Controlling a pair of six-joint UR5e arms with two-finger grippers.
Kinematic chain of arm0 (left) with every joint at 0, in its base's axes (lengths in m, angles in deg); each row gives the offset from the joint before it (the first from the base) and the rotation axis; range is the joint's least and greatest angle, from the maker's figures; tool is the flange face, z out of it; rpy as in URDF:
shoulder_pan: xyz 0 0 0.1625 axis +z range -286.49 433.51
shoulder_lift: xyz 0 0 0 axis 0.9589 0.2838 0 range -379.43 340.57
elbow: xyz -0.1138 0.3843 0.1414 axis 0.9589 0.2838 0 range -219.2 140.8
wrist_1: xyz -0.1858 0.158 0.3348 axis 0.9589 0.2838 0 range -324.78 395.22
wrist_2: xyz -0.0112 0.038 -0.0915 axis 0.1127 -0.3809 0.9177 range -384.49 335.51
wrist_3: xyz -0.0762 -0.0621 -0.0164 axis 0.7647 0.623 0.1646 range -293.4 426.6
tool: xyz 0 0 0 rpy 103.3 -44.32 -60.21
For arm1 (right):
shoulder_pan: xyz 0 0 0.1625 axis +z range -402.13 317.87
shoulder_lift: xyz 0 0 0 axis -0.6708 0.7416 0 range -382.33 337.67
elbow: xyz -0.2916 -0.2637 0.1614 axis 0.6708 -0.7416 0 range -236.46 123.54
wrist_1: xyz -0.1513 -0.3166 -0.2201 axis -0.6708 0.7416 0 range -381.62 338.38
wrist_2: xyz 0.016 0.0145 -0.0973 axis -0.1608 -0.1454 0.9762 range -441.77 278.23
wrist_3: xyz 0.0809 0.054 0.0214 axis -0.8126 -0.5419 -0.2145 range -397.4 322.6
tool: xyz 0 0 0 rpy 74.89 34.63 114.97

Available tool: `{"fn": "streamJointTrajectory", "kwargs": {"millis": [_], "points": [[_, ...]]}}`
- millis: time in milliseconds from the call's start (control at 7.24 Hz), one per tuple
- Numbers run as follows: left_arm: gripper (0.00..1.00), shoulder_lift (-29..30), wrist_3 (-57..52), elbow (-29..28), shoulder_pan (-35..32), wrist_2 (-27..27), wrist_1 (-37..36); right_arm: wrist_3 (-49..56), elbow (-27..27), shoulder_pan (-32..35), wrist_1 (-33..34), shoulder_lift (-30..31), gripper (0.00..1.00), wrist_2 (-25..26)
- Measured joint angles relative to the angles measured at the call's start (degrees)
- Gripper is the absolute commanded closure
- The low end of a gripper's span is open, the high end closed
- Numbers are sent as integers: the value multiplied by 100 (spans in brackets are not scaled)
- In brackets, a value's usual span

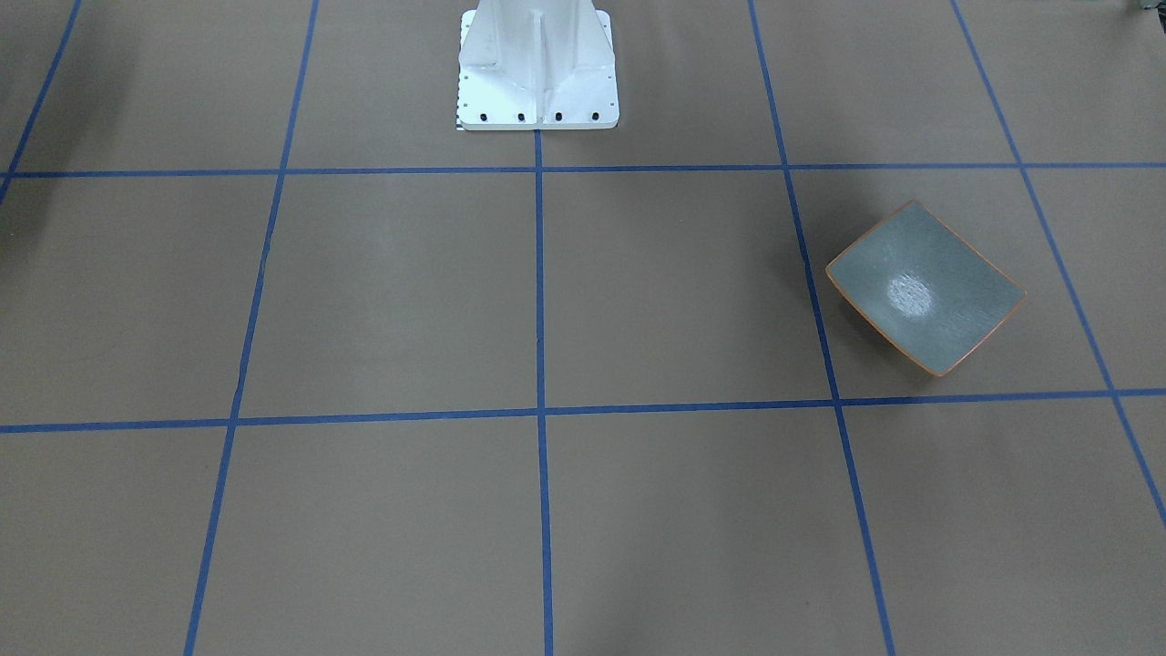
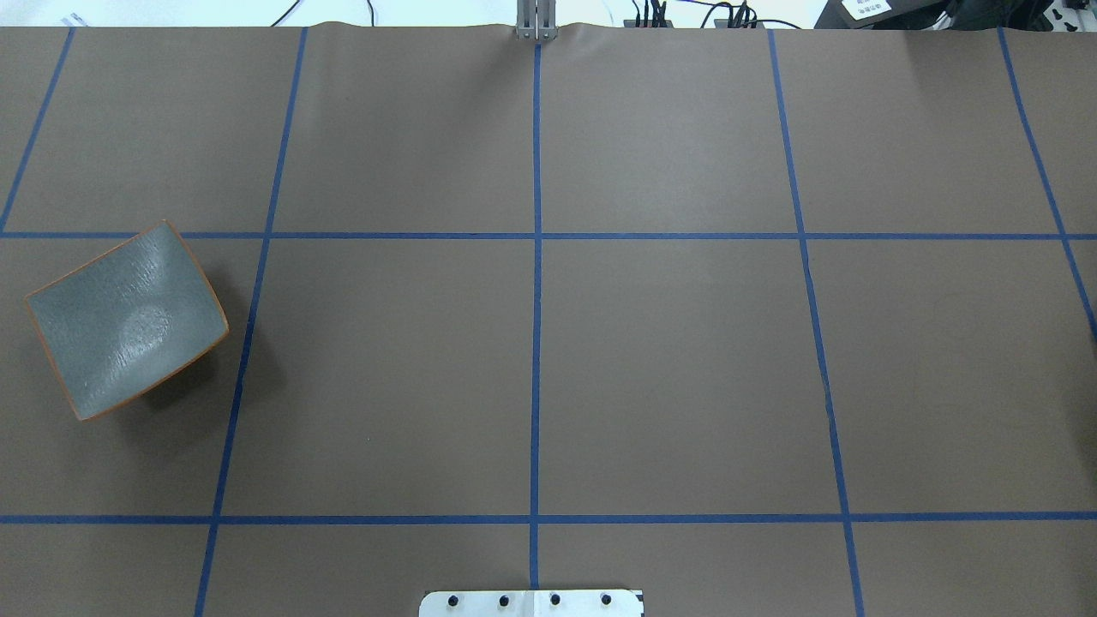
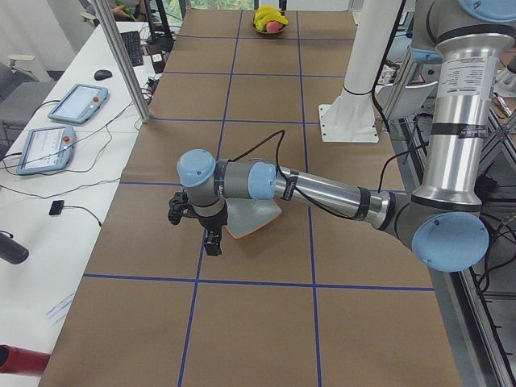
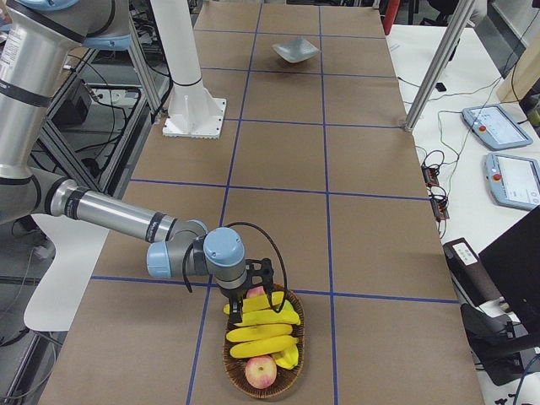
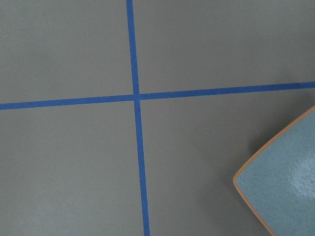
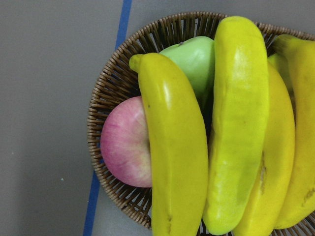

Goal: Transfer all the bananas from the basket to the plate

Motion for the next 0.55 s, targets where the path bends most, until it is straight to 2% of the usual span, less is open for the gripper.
{"fn": "streamJointTrajectory", "kwargs": {"millis": [552], "points": [[0, 0, 0, -29, 0, 0, 0, -101, -126, -196, -144, -65, 6, -176]]}}
